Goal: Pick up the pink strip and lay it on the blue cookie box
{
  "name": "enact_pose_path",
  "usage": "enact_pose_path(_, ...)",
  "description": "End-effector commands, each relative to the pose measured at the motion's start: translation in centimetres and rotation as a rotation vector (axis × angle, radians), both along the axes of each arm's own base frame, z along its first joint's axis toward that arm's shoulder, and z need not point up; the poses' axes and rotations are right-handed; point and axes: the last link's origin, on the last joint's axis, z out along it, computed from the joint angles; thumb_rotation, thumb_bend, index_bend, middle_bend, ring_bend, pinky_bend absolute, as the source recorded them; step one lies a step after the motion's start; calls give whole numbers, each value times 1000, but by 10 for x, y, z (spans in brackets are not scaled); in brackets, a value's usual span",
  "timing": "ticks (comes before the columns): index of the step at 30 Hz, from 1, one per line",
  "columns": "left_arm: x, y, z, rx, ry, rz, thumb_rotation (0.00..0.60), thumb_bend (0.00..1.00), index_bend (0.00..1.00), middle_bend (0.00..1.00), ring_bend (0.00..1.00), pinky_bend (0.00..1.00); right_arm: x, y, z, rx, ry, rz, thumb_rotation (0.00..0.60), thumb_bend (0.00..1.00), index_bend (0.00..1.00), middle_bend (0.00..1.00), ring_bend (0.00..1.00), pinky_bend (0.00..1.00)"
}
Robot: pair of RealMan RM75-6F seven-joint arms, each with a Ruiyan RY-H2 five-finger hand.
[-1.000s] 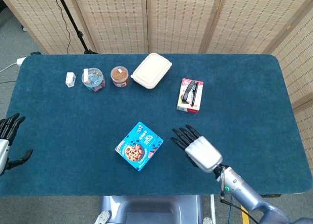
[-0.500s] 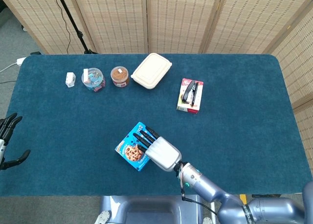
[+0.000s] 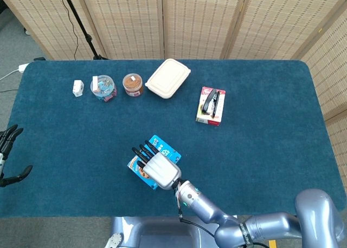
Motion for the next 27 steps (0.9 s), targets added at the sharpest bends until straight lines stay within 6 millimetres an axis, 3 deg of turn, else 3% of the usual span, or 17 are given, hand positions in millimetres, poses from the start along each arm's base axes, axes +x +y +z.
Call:
enact_pose_path(1,-1,1,1,-1,-4,3,600,274,0,0,0,0,-1,-3,-7,-34,35,9,600,1000,260,0,0,0)
enact_pose_path(11,0,1,0,-14,-5,-4,600,273,0,0,0,0,-11,-1,-13,-53,71,4,600,1000,257,0,0,0)
enact_pose_path(27,1,0,-3,-15,2,-4,600,273,0,0,0,0,-8,0,-21,-56,79,15,600,1000,261,0,0,0)
